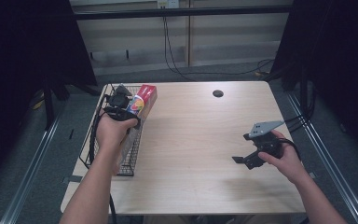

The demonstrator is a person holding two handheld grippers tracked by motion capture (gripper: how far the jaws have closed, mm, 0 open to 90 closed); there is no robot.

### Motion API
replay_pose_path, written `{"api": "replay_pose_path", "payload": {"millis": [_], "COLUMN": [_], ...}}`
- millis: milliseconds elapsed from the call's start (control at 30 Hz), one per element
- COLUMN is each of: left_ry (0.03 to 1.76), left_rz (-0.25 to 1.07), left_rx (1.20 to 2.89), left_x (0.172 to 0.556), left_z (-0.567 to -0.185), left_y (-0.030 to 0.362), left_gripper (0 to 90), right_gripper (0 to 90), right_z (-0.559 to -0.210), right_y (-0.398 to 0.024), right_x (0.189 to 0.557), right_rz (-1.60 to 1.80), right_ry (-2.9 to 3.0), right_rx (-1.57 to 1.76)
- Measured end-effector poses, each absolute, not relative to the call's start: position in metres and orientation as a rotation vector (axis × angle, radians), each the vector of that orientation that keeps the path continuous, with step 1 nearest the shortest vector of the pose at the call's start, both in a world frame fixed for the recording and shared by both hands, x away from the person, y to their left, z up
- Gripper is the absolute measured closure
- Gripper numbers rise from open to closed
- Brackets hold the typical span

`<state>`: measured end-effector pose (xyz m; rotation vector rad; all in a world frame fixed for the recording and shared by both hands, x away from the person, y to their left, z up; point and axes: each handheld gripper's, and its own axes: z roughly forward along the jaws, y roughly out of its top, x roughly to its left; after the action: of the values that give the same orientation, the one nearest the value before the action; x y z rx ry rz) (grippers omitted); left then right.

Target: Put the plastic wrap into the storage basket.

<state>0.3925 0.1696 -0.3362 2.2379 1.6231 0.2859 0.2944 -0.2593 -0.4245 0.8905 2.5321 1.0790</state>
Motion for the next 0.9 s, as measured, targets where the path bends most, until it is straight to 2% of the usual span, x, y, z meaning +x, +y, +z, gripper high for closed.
{"api": "replay_pose_path", "payload": {"millis": [900], "left_ry": [1.782], "left_rz": [0.323], "left_rx": [2.127], "left_x": [0.397], "left_z": [-0.35], "left_y": [0.196], "left_gripper": [42.9], "right_gripper": [3.1], "right_z": [-0.426], "right_y": [-0.261], "right_x": [0.294], "right_rz": [1.06], "right_ry": [2.515], "right_rx": [0.885]}}
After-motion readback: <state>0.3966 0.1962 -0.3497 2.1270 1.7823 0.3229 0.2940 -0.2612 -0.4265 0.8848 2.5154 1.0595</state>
